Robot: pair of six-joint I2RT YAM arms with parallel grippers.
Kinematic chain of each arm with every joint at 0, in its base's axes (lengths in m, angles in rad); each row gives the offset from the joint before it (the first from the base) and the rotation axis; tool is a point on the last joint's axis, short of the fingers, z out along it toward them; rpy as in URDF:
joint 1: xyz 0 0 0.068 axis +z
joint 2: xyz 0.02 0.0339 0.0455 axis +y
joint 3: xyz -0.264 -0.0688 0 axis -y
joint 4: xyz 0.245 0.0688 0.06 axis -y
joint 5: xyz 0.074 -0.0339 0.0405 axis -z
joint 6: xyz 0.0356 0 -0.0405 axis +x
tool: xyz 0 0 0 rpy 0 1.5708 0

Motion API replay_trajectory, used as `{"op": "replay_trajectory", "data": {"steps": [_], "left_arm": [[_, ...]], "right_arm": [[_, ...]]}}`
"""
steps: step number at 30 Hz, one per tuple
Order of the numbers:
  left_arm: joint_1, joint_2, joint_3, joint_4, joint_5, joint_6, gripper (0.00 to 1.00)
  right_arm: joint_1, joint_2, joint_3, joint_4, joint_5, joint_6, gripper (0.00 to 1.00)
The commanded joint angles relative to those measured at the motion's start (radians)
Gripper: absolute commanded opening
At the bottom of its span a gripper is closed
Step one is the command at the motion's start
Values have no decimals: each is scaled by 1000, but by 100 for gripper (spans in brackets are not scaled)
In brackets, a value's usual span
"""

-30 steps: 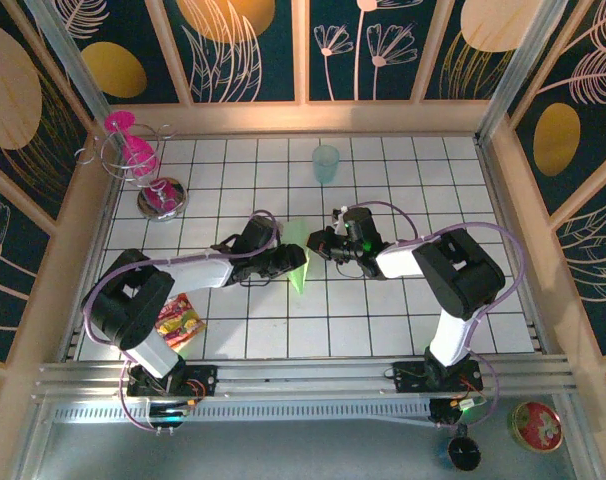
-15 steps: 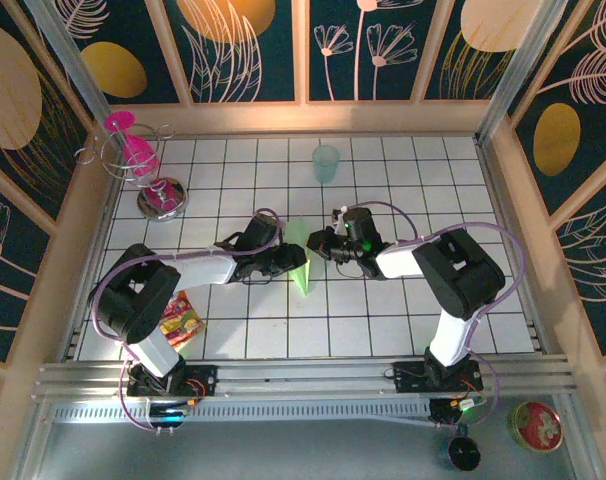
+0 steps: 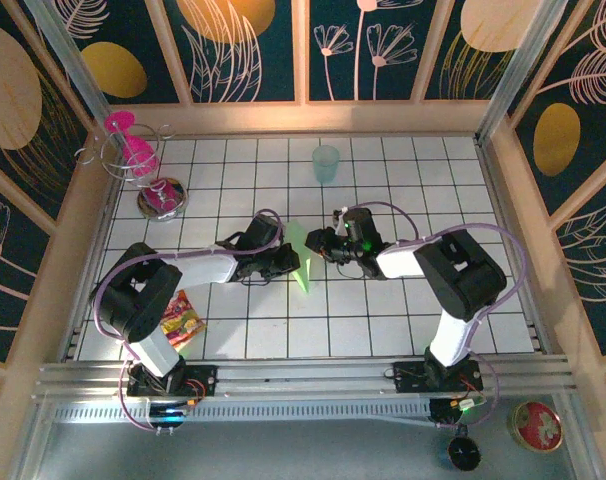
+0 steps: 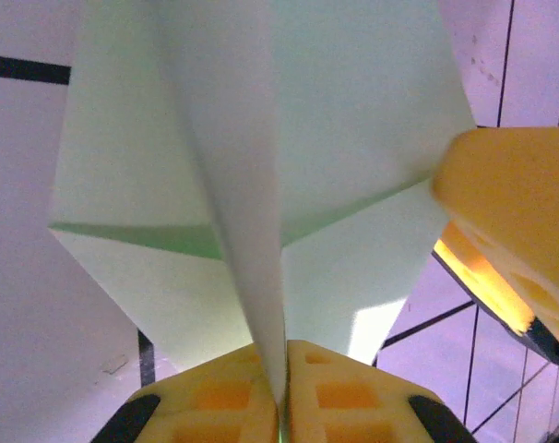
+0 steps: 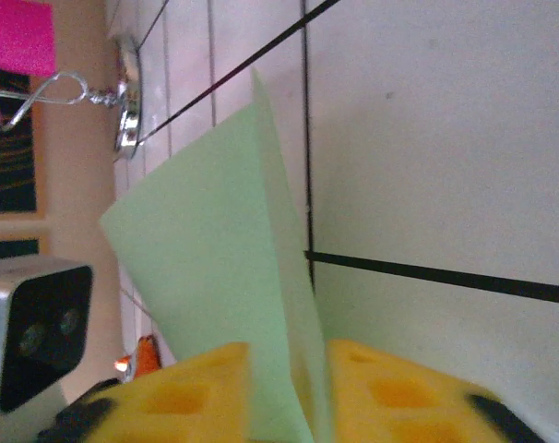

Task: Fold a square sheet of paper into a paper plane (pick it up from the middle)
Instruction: Move the paper plane to the top-center of the table.

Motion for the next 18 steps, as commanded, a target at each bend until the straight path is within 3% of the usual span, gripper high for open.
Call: {"op": "replay_trajectory", "data": {"steps": [1, 5, 11, 18], "left_arm": [[5, -37, 55, -86, -72, 60, 9], [14, -34, 127, -199, -140, 144, 9], [41, 46, 303, -414, -280, 329, 9], [89, 211, 547, -591, -397, 492, 11]], "right_arm": [[-14, -93, 4, -82, 81, -59, 45], [-37, -179, -8, -161, 179, -112, 58], [-51, -269, -16, -252, 308, -171, 59], [-70, -288, -42, -250, 343, -175, 59]]}}
